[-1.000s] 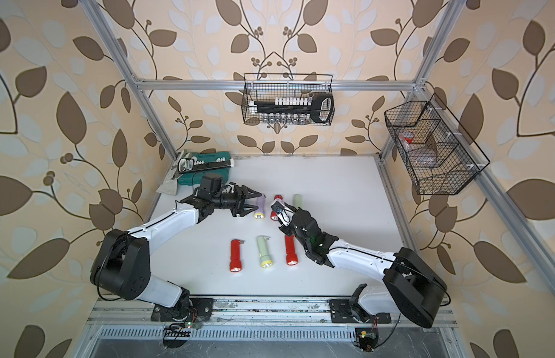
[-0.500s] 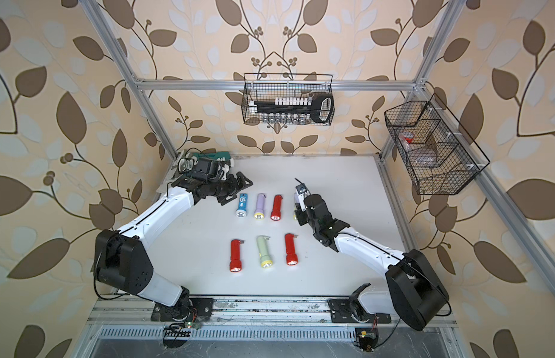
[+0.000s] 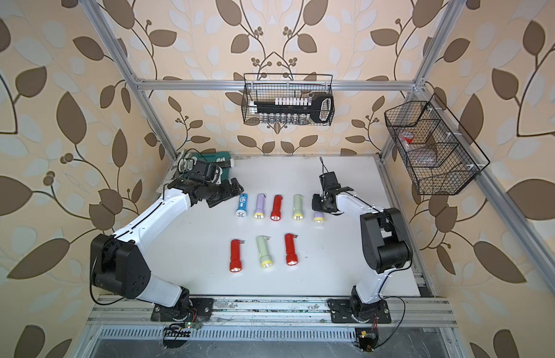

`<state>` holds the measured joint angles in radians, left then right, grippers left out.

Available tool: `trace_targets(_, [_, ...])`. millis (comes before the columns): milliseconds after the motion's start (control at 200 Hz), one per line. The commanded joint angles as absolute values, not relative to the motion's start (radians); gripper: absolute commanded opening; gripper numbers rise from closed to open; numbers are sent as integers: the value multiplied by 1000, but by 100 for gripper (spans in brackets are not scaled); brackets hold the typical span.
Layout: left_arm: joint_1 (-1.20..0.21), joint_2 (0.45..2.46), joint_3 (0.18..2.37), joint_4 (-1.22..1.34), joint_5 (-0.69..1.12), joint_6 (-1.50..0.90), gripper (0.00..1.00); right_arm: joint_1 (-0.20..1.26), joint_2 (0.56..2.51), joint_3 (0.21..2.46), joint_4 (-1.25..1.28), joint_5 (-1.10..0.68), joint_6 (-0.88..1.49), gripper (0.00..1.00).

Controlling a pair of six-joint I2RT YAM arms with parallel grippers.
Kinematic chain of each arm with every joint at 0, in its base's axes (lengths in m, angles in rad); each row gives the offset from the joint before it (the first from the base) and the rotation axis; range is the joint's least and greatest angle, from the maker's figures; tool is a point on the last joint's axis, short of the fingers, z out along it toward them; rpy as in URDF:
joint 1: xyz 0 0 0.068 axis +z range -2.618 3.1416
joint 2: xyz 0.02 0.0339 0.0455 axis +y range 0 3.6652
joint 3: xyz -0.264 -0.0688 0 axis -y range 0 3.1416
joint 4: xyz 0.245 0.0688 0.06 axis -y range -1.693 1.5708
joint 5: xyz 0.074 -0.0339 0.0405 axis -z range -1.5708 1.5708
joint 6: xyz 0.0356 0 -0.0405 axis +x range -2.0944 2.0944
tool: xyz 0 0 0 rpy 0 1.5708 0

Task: Close the plug at the bottom of the flashlight
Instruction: Place the flashlight at the center of the board.

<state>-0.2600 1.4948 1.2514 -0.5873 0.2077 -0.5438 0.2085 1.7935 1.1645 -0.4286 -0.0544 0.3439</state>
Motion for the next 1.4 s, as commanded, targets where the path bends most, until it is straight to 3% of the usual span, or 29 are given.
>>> trace_targets(0, [-253,1476,1246,-566,248,-523,99,210,1861,1276,-521,-53,357,0])
trace_targets(225, [-252,1459,1239,-562,256,-533,99,210,1990,1397,-589,-42,365,5])
trace_targets(355, [-252,1452,1237,-559,264,-542,99,207,2027,1426,-613,-37,369,12])
trace_targets(725, [-252,1450,1230,-550,272,-555,99,207,1973,1434,-622,-27,382,54])
trace_targets(1025, [-253,1412,1216,-529,301,-573,99,227,1763,1392,-655,10,352,55])
trace_targets(1395, [-253,1317,1039,-482,473,-642,99,464,1445,1142,-624,84,369,55])
